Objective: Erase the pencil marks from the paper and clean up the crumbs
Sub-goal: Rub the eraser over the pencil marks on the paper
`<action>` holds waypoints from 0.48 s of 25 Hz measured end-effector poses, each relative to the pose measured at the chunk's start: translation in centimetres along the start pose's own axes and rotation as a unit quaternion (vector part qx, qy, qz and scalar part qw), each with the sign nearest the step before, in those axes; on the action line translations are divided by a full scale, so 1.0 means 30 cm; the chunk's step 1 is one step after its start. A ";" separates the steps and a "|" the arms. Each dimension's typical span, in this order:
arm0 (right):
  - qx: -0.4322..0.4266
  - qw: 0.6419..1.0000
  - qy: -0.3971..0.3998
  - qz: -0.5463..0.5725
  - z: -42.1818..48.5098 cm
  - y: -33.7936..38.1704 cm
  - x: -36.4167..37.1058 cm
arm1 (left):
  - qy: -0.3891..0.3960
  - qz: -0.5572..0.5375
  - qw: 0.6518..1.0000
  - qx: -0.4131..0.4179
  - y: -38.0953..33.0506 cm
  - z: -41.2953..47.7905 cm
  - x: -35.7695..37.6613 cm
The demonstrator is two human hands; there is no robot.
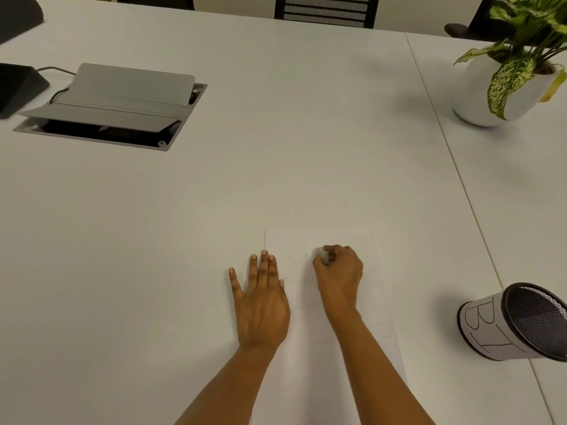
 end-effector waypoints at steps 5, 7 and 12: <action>-0.047 0.997 0.044 -0.036 -0.073 0.059 0.075 | 0.009 0.015 1.000 0.018 0.002 -0.002 0.008; -0.073 0.994 0.072 -0.032 -0.109 0.072 0.102 | 0.019 0.024 0.999 0.025 0.005 -0.001 0.013; -0.057 0.997 0.041 -0.040 -0.012 0.026 0.024 | 0.014 -0.012 1.000 -0.008 0.001 0.000 -0.004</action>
Point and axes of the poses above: each hand's wrist, its own z-axis towards the middle knuckle, its own x-axis out of the palm, y = z × x, the point moved 2 cm from there along z, towards the middle knuckle, and after that the axes turned 2 degrees about -z, right-handed, at the moved point
